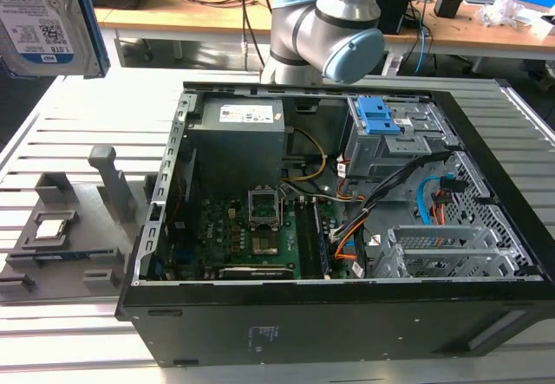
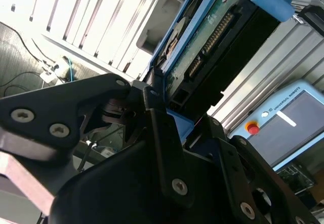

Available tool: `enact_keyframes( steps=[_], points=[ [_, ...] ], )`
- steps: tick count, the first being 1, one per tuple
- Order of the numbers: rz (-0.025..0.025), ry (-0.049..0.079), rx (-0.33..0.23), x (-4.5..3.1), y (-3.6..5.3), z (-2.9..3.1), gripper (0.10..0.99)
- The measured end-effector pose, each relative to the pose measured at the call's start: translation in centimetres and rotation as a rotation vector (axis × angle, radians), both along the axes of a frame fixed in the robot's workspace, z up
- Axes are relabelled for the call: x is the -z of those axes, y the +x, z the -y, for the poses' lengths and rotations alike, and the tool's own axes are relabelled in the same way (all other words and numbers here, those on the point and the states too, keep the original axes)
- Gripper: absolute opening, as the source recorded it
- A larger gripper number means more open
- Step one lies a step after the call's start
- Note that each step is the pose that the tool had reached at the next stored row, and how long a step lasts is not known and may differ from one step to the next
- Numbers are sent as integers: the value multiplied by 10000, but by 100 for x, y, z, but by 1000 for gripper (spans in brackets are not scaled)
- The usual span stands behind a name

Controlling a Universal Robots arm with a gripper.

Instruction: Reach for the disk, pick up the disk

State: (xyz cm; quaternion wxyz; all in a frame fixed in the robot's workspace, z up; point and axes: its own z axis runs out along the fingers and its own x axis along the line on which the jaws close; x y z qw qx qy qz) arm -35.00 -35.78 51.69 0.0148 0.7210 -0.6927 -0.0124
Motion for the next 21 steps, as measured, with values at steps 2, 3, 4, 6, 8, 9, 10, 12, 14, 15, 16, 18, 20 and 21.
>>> enact_keyframes(
  steps=[2,3,4,6,8,9,10,12,14,15,16,18,20,21],
  points=[
    [-1,0,0,0,33,0,369],
    [-1,-1,0,0,47,0,369],
    [-1,-1,0,0,70,0,369],
    [0,0,0,0,139,0,369],
    [0,0,-1,0,170,0,369],
    [0,0,-1,0,187,0,369],
    [0,0,-1,0,206,0,369],
    [-1,0,0,0,269,0,369],
    [0,0,0,0,322,-1,369],
    [0,0,0,0,356,-1,369],
    [-1,-1,0,0,374,-1,369],
    [0,0,0,0,416,-1,369],
    [-1,-1,-1,-1,449,-1,369],
    [-1,0,0,0,484,-1,369]
  ],
)
